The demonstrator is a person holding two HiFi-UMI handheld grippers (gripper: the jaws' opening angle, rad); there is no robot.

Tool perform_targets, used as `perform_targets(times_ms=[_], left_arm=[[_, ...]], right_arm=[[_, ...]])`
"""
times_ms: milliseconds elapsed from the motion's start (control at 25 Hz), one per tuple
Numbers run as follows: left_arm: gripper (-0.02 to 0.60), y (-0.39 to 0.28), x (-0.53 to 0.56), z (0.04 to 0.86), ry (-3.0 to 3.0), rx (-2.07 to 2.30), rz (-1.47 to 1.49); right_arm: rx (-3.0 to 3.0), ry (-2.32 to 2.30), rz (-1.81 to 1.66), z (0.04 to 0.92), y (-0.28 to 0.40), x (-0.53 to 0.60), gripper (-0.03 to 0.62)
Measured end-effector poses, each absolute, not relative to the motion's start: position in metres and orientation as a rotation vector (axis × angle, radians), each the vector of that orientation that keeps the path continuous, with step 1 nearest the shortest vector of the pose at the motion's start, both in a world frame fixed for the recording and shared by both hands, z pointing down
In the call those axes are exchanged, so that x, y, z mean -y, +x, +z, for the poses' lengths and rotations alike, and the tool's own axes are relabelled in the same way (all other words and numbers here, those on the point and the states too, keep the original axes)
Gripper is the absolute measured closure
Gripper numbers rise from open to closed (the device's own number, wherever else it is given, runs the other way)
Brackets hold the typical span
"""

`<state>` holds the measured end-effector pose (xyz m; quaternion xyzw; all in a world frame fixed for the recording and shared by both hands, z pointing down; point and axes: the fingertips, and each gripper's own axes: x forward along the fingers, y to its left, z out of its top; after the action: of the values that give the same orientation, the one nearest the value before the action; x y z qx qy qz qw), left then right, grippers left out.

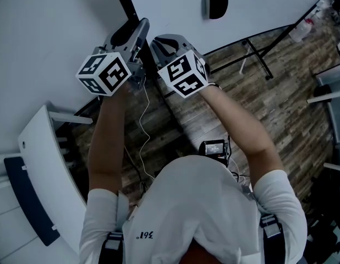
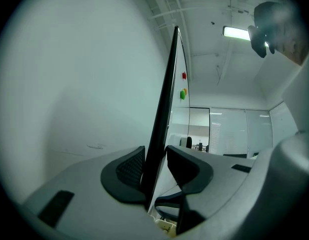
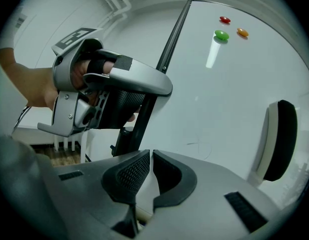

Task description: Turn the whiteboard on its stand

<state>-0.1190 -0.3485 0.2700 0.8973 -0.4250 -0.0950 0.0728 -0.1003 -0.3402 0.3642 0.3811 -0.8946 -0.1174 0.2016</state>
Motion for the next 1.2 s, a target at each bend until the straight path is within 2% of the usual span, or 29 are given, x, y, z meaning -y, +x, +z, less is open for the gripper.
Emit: perform_targets(times_ms=[560,1200], left_arm=[[0.453,-0.133,0.337,0.263,2.686,1.338,-0.388],[0.453,-0.143,0.319,0.262,2.654,1.392,-0.394]], right_arm=[[2.604,1.149,-0.163,0.355,-0.074,0.342,0.553],[2.593,1.219,-0.19,0.334,-0.044,0.328,0.553]])
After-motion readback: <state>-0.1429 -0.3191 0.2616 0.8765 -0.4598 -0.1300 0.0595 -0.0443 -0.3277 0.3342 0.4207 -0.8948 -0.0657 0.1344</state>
